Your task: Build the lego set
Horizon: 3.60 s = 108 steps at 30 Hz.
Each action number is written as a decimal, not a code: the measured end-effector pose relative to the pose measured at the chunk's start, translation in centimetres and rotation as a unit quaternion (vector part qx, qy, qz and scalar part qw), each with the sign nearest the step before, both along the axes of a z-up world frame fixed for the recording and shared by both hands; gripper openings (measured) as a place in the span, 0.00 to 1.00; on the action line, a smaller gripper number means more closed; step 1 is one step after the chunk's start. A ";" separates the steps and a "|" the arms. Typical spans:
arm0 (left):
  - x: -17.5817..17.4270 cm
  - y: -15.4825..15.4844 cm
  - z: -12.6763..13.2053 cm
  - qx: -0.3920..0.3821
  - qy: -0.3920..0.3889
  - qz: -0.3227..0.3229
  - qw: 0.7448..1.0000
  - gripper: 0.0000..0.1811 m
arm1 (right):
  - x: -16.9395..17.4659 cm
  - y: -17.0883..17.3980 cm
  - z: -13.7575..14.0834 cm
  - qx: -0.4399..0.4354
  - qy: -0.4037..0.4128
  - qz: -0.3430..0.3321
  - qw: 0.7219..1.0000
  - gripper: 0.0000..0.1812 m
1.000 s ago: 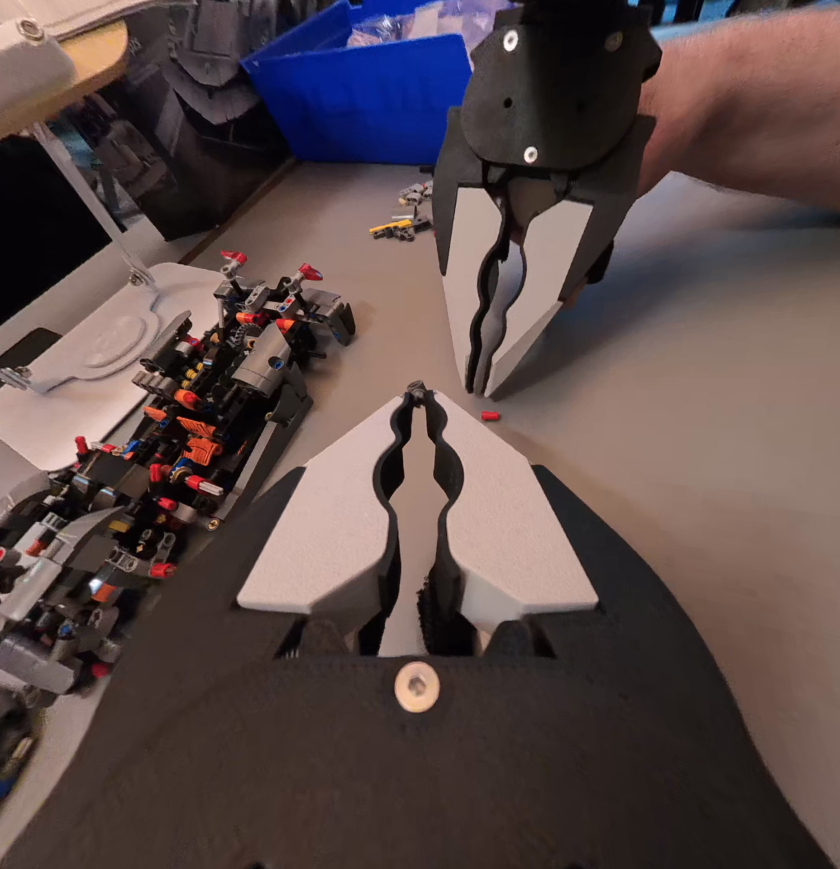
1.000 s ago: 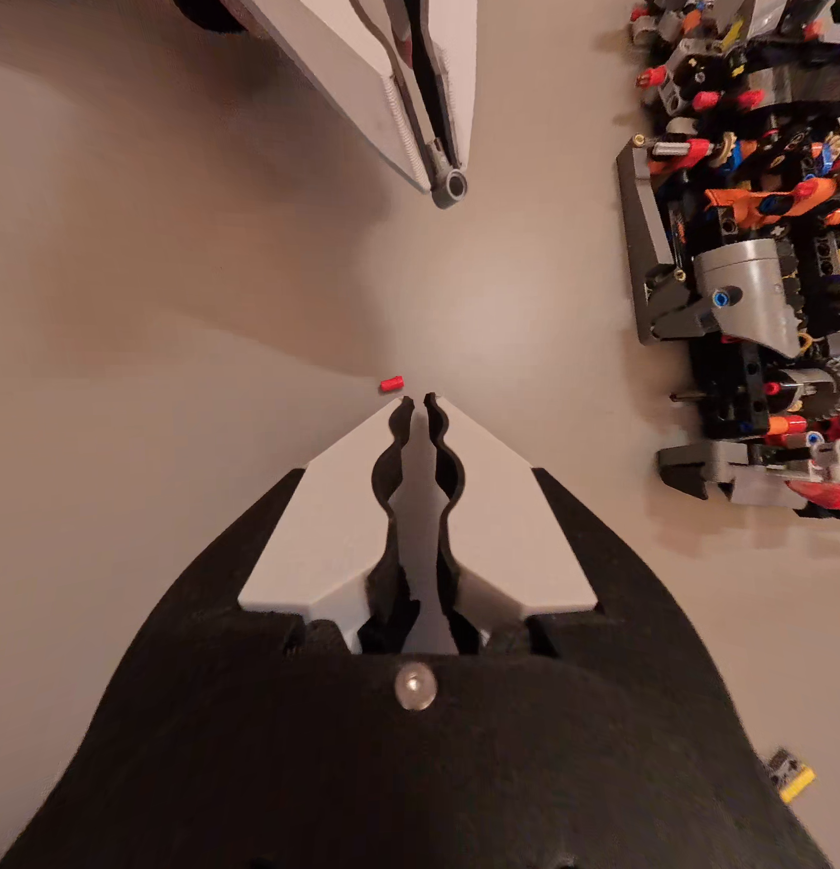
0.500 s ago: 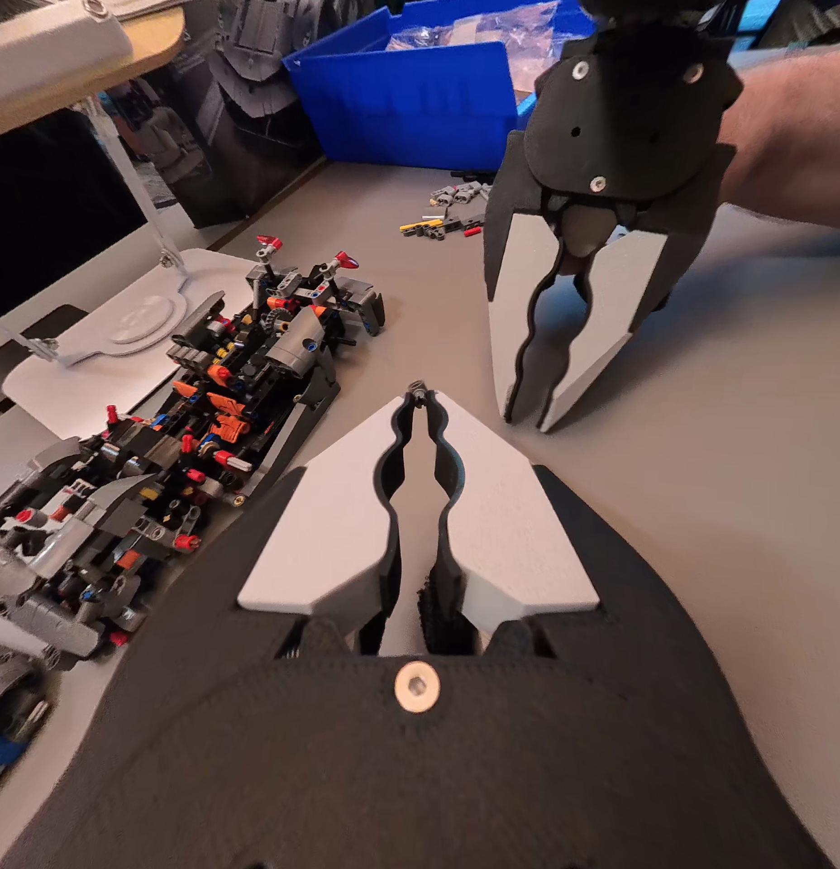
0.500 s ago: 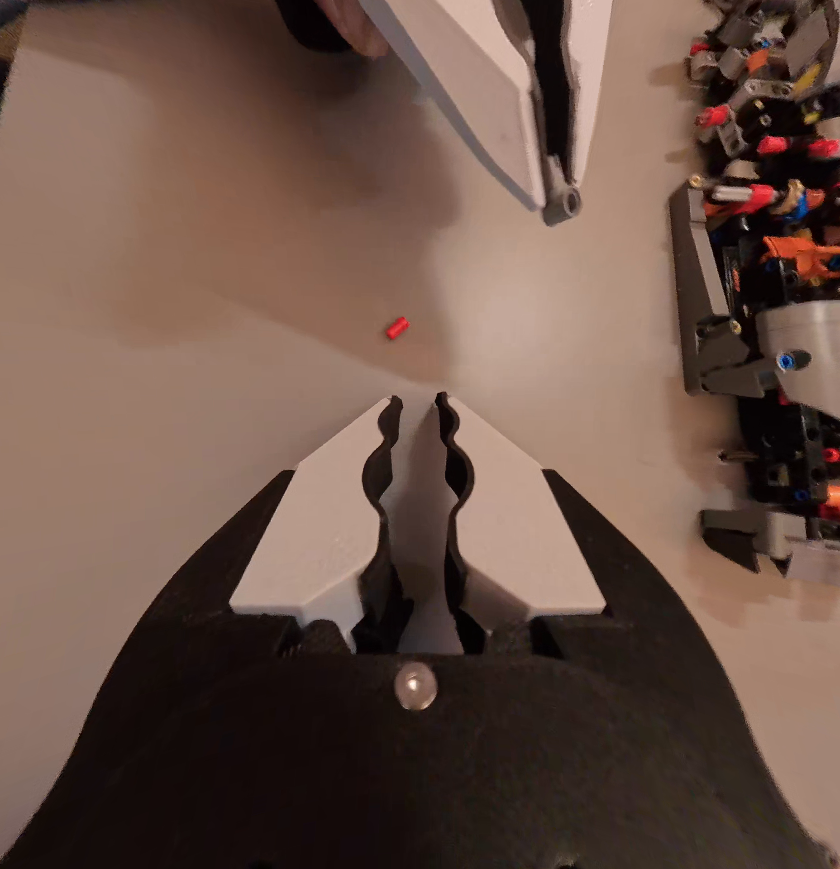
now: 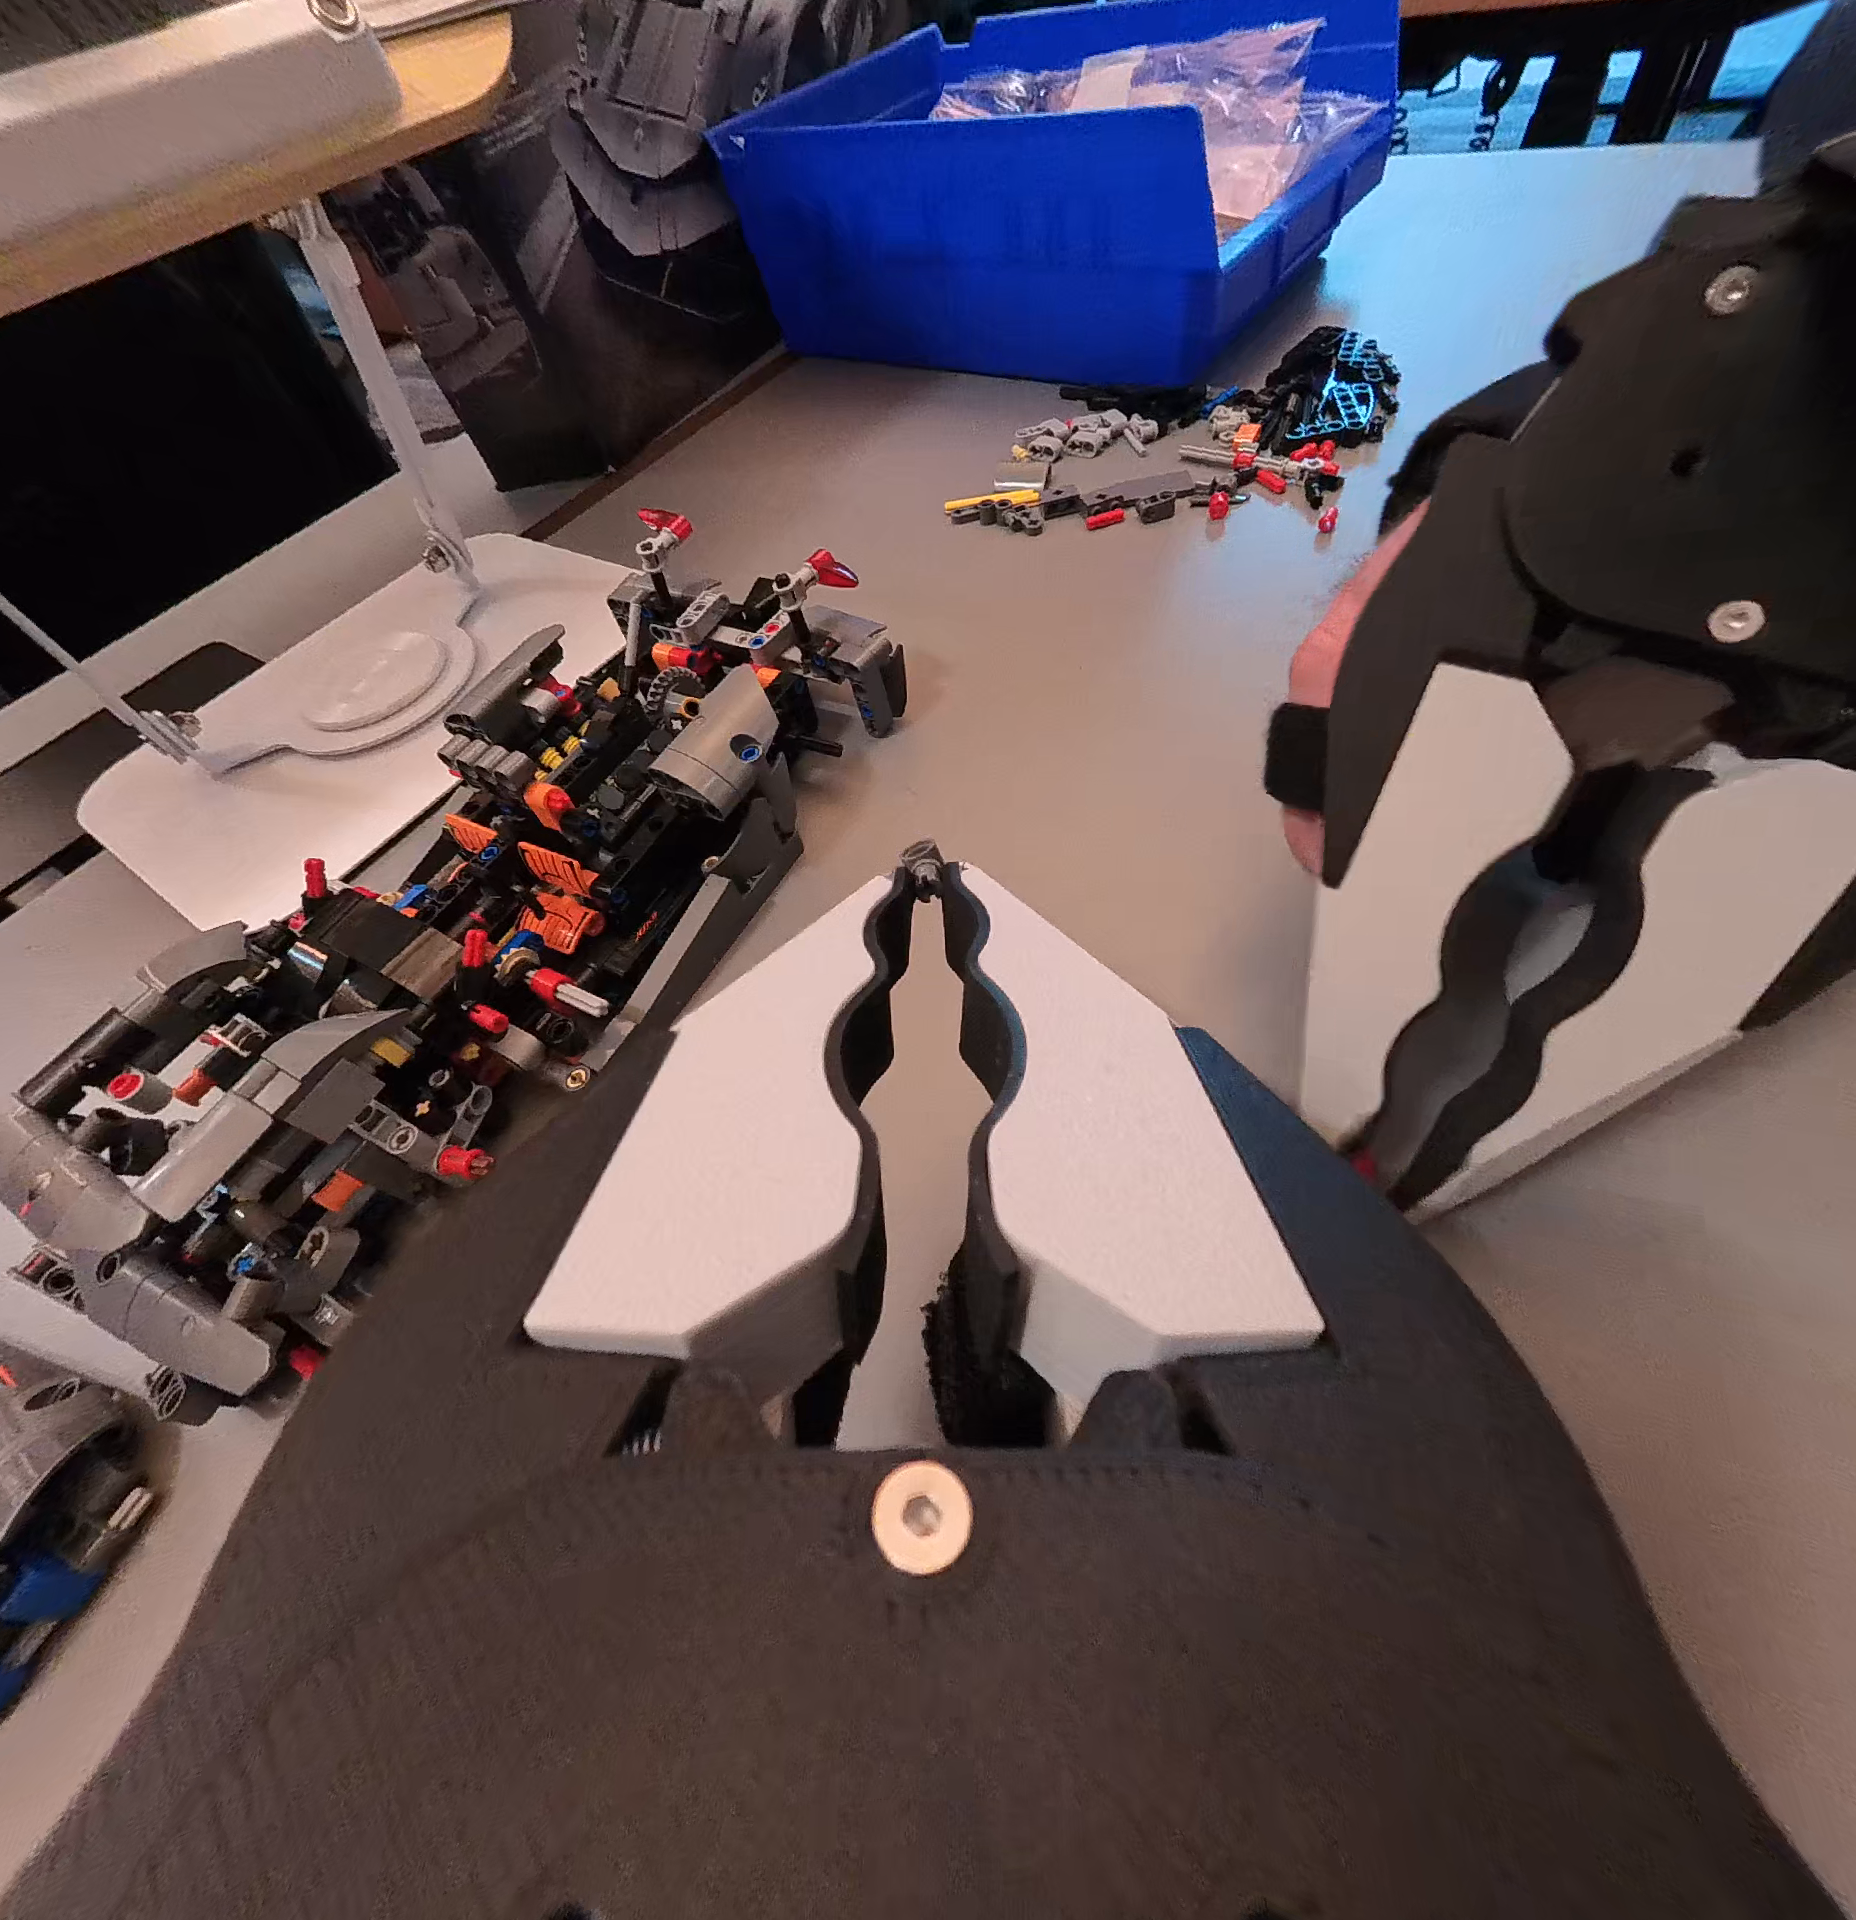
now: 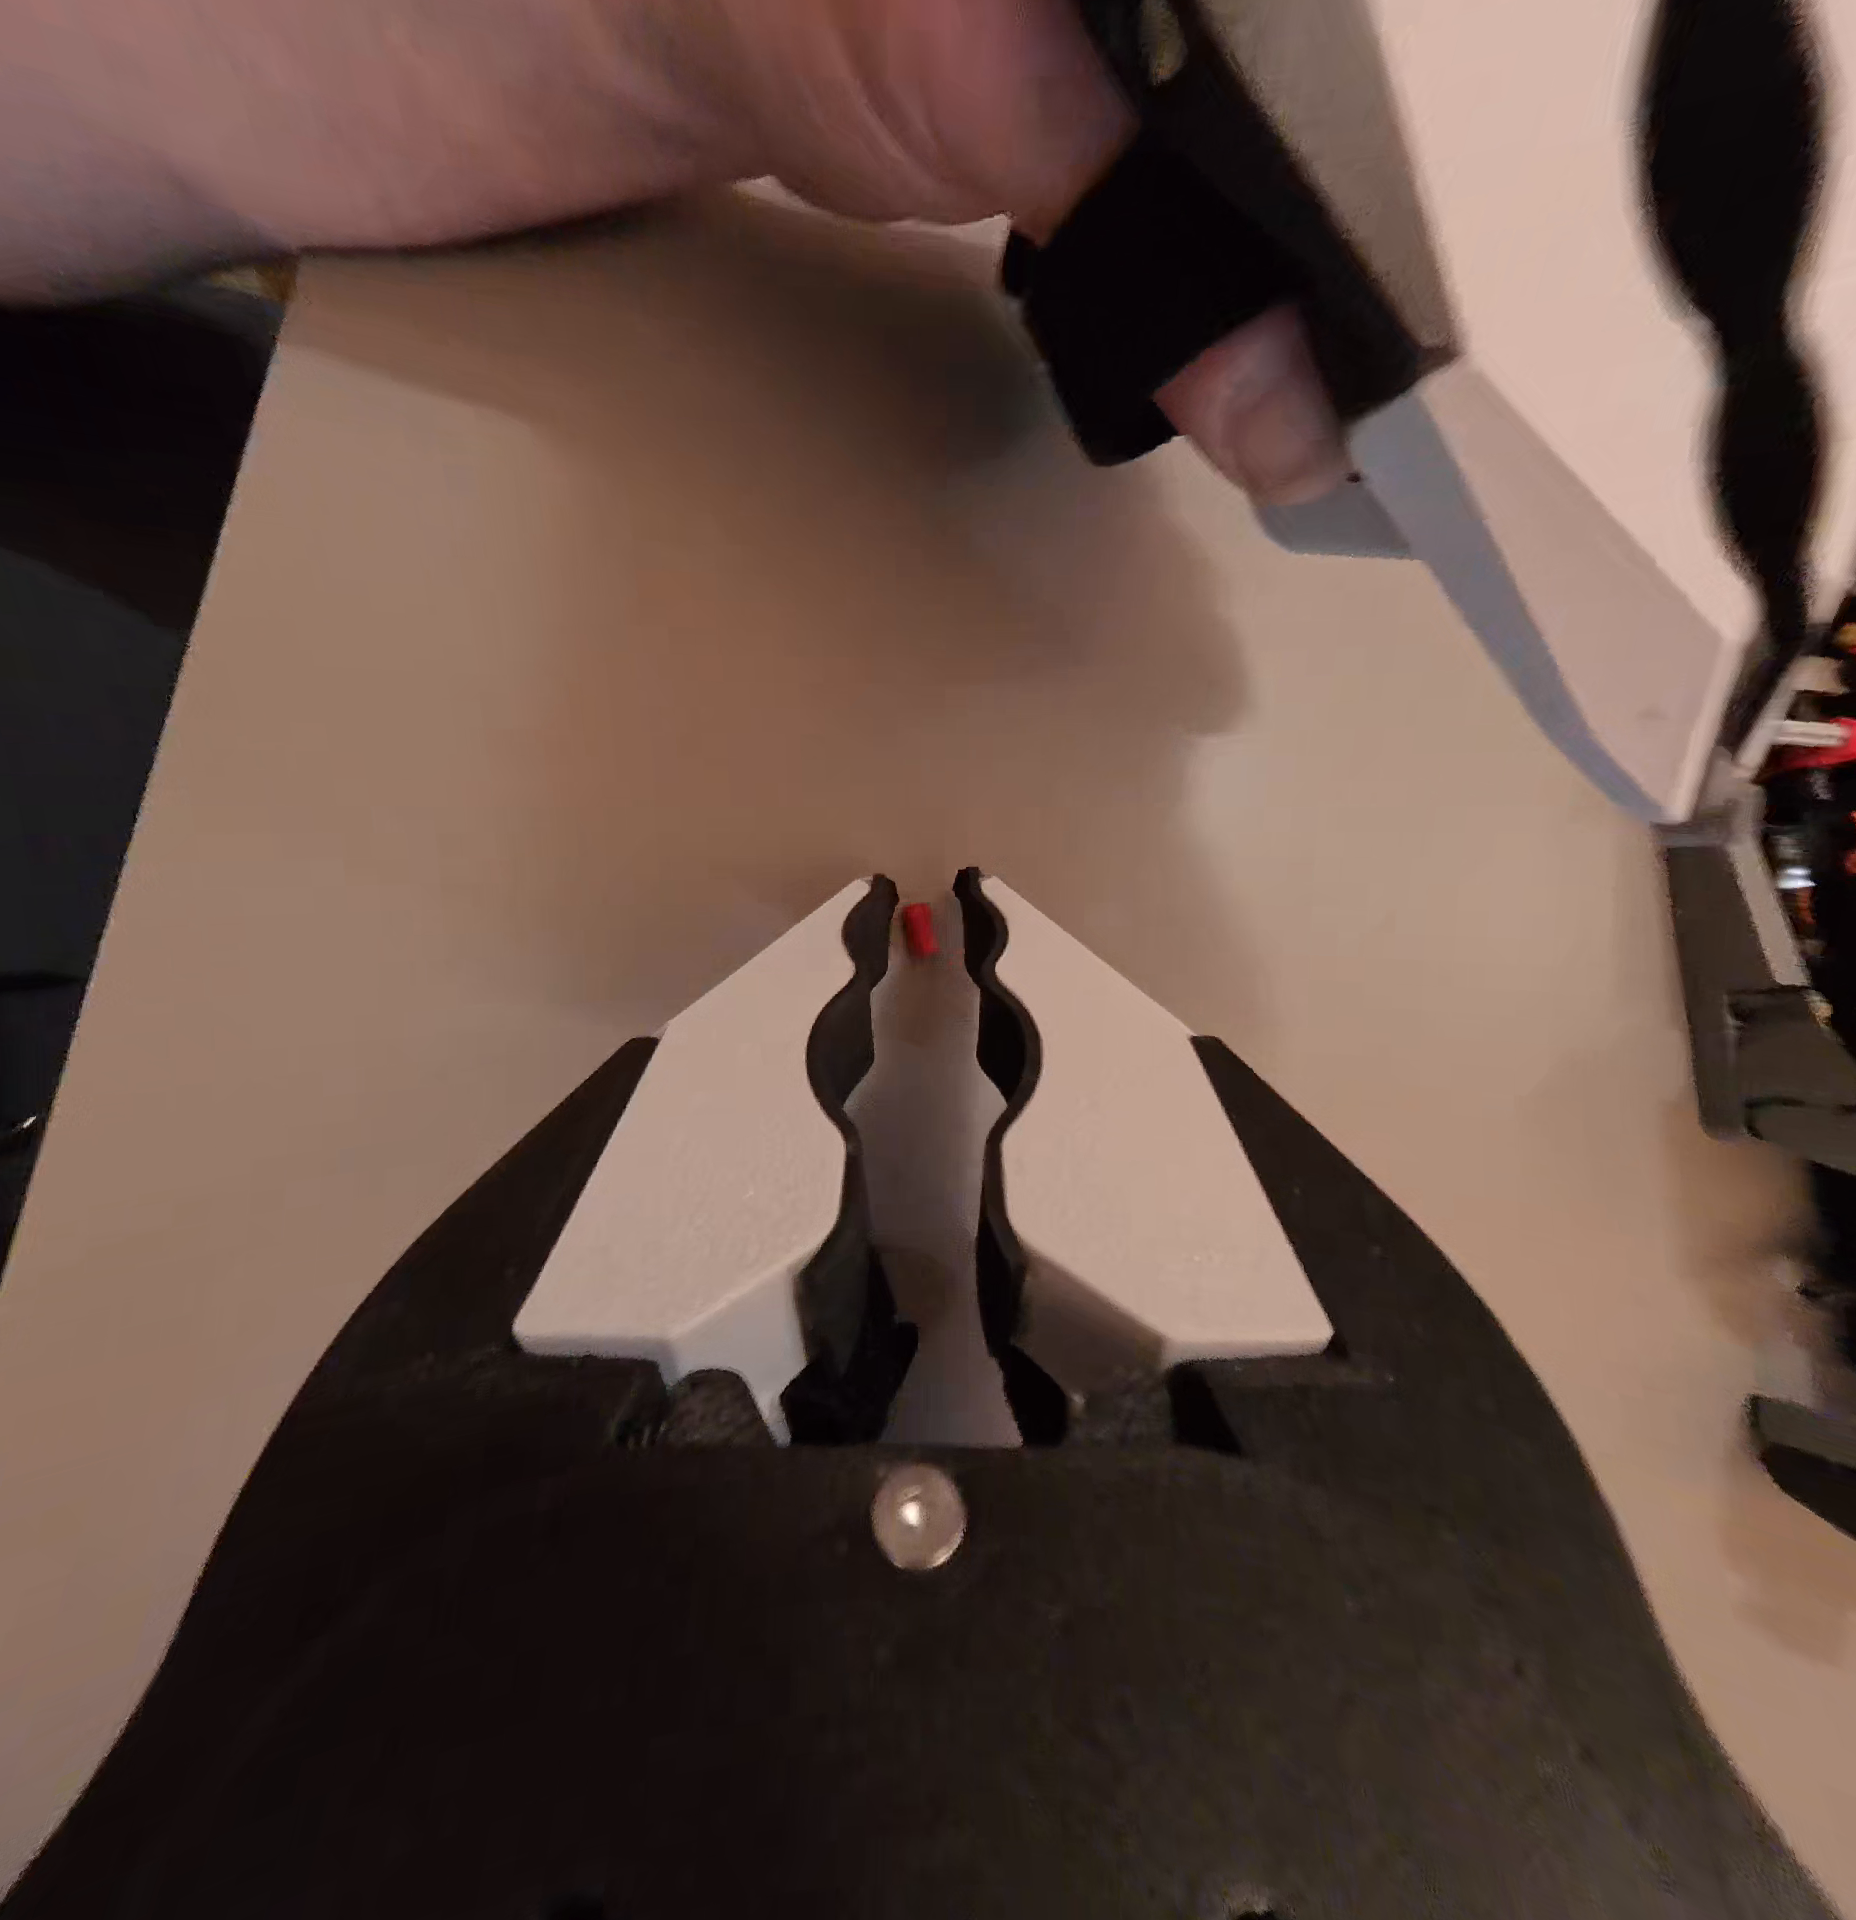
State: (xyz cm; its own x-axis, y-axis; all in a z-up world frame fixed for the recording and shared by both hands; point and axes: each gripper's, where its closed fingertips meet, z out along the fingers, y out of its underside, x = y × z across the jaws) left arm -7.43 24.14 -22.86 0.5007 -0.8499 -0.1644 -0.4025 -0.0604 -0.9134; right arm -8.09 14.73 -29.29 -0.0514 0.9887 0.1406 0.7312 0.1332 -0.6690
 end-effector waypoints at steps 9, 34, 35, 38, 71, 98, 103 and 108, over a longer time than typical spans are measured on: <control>-0.2 0.2 -0.1 0.002 0.004 0.005 1.000 0.02 | 1.0 -0.7 -0.1 0.003 0.004 0.031 1.000 0.00; 0.0 0.3 -0.7 0.000 0.019 0.006 1.000 0.02 | 3.2 0.0 -0.3 -0.047 0.004 -0.115 0.992 0.08; 0.0 0.4 -0.7 0.000 0.019 0.006 1.000 0.02 | 3.2 0.0 -0.3 -0.052 0.004 -0.116 0.992 0.08; 0.0 0.4 -0.6 0.000 0.018 0.006 1.000 0.02 | 3.1 0.3 -0.3 -0.053 0.005 -0.116 0.992 0.08; 0.2 0.4 -1.1 -0.006 0.026 0.003 1.000 0.02 | 2.2 -0.1 -0.3 -0.064 0.036 -0.029 0.997 0.03; 2.2 -1.5 -2.6 -0.002 0.074 -0.054 0.996 0.02 | 5.2 4.7 3.7 0.008 0.080 -0.081 0.993 0.01; 3.0 -2.2 -3.7 0.000 0.107 -0.076 0.991 0.02 | 5.4 6.0 4.0 0.038 0.070 -0.075 0.994 0.01; 3.6 -2.8 -4.3 0.004 0.131 -0.092 0.987 0.02 | 5.1 6.3 3.2 0.072 0.040 -0.051 0.995 0.01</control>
